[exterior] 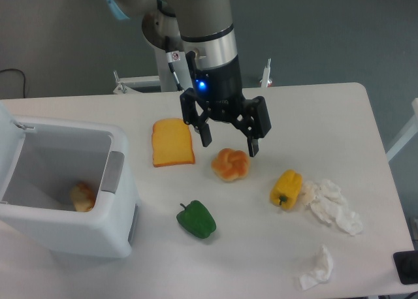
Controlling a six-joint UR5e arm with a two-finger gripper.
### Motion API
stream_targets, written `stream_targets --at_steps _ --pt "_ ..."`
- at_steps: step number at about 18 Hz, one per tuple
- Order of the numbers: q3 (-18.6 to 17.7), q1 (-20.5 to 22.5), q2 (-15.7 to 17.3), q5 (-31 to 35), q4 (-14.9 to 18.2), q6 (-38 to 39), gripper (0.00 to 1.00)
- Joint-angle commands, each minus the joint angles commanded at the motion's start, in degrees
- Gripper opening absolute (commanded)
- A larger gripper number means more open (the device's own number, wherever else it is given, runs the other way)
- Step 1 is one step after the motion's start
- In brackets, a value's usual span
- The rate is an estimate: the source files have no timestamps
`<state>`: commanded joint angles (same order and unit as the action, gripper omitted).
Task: Close the trash can
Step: 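Raise the open gripper up from above the bun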
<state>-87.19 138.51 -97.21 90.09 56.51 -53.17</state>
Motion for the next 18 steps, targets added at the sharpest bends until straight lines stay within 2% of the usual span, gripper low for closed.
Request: stream_targets --at_steps 7,10,14,18 --pt "-0.3 0.5 0.2 -1.4 0.0 -2.3 1.00" --pt "-0.5 3.1 0.9 -7.4 0.1 -1.9 1.00" --pt "-0.6 4.0 1.6 -8.8 0.0 -1.3 1.00" --pt "-0.5 5.6 1.7 -12.6 -0.1 3.1 1.00"
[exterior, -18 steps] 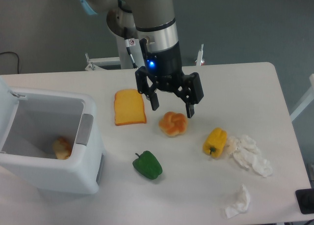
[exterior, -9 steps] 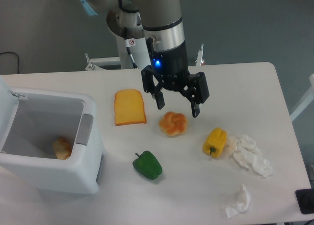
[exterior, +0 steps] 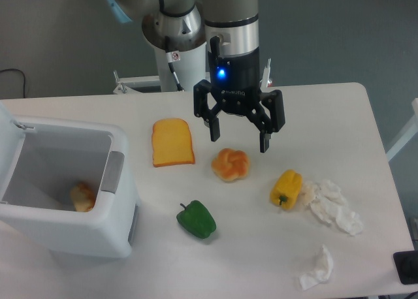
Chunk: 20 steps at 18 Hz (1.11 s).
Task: Close the trash can
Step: 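Raise the open gripper up from above the bun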
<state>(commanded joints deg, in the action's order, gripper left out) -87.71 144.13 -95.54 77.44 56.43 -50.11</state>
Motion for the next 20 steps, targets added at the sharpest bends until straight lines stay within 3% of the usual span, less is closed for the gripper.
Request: stream_targets --at_steps 5,10,13,17,20 --pt "0.4 1.2 0.2 -4.7 -0.1 5.7 1.00" --pt "1.1 1.1 0.8 -5.1 -0.2 16.8 1.00" --pt "1.8 0.9 0.7 -5.1 -0.2 18.5 1.00" --pt "2.5 -0.9 0.3 -6.2 -0.3 18.7 1.00" --pt "2.6 -3.4 0.3 -6.8 -0.3 23.4 1.00"
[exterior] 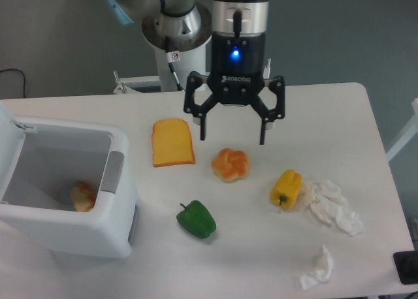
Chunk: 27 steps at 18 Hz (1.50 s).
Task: Close the trash can
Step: 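Raise the open gripper up from above the bun, then swing the gripper up and over toward the trash can lid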
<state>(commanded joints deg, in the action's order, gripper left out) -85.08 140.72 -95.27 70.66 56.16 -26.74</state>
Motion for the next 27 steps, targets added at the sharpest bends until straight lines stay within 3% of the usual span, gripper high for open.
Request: stream_targets --at_steps 5,13,19,27 --pt "2.8 -1.9 0.8 -0.1 -0.1 6.0 1.00" --pt "2.9 -2.5 4.6 -3.4 -0.1 10.5 1.00" --pt "2.8 -6.8 5.9 -4.6 0.0 16.8 1.00" --pt "2.4 -10.4 8.2 -8.9 -0.1 15.8 1.00"
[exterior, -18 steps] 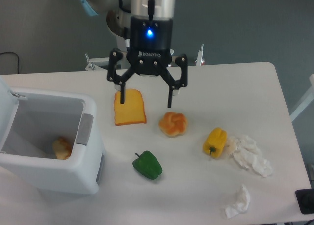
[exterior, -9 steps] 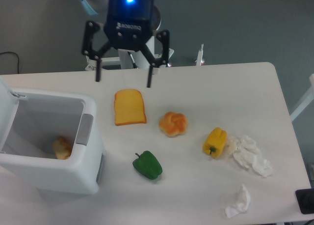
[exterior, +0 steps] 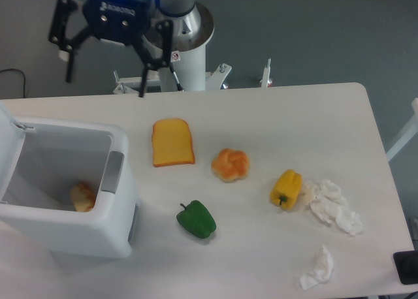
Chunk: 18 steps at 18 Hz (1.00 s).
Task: Close the trash can
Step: 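Swing the gripper up and over toward the trash can lid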
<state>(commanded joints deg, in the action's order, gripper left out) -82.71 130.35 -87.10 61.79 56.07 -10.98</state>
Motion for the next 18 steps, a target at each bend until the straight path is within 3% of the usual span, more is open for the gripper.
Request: stream_targets --at_steps 7,15,18 --pt "-0.1 -3.9 1.3 -7.8 0.0 0.1 1.00" --pt "-0.3 -5.0 -0.3 -25.9 -0.1 -0.4 1.00" --pt "-0.3 -5.7 -0.3 -27.0 -0.1 -0.5 1.00"
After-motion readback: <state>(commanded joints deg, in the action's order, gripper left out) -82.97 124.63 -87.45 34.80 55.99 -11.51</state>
